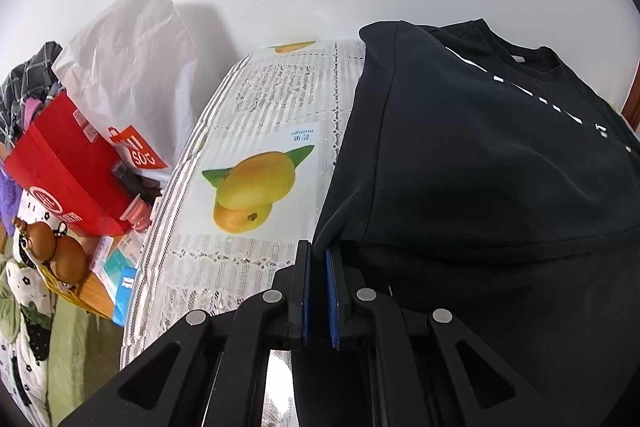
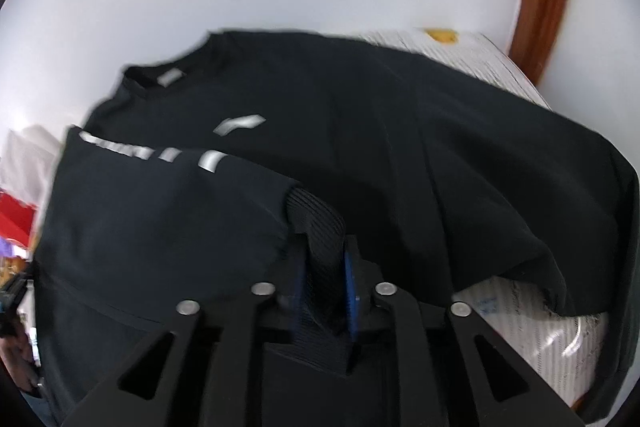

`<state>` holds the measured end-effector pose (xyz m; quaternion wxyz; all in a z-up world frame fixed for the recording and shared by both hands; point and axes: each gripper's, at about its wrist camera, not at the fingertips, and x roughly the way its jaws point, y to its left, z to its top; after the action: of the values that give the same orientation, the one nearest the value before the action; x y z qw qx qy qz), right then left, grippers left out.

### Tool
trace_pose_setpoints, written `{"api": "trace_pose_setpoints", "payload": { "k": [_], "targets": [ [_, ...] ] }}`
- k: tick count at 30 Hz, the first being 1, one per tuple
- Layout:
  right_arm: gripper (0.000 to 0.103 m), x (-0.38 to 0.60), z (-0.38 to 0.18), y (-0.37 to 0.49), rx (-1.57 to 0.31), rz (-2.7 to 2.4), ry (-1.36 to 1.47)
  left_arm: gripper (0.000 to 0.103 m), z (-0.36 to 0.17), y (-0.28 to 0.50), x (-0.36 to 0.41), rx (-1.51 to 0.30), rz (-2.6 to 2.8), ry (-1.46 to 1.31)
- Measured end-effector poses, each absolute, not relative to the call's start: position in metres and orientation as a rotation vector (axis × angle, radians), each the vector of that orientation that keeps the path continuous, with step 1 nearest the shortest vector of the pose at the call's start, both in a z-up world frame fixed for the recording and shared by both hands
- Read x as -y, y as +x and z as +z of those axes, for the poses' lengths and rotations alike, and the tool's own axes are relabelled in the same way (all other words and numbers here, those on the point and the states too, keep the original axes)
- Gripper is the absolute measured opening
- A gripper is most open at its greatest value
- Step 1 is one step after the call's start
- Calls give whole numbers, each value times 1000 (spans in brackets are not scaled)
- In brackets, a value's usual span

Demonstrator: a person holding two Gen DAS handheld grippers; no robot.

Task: Fold small clothes
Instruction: 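Open the left tool and release the folded sleeve on the body, then grasp the other sleeve cuff with the right tool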

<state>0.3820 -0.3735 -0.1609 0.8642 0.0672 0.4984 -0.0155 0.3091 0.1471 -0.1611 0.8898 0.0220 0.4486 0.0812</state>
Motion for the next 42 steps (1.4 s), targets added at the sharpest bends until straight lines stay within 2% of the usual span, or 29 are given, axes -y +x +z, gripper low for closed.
{"api": "trace_pose_setpoints", "payload": {
  "k": [5,10,14,16,19,22,24,31,42],
  "targets": [
    [30,384,-153,362,-1029,-77,135,11,-157,301,-146,-935,144,33],
    [33,375,-167,350,-1071,-73,16,28,-150,290,-147,-939,132,7],
    [34,381,-147,330,-1030,-101,62,36,-140,276,-149,-931,124,-8],
    [37,385,-135,317,-994,-111,53,42,-136,267,-148,-925,117,-7],
    [47,396,-119,290,-948,-169,23,50,-132,256,-144,-924,109,3],
    [53,418,-110,256,-917,-248,-11,55,-130,243,-139,-920,97,10],
    [58,429,-108,237,-906,-289,-37,56,-129,234,-134,-913,90,18],
    [58,474,-117,179,-884,-418,-104,57,-136,206,-118,-914,84,42],
    [63,524,-169,171,-911,-390,107,60,-149,187,-116,-968,97,8]
  ]
}}
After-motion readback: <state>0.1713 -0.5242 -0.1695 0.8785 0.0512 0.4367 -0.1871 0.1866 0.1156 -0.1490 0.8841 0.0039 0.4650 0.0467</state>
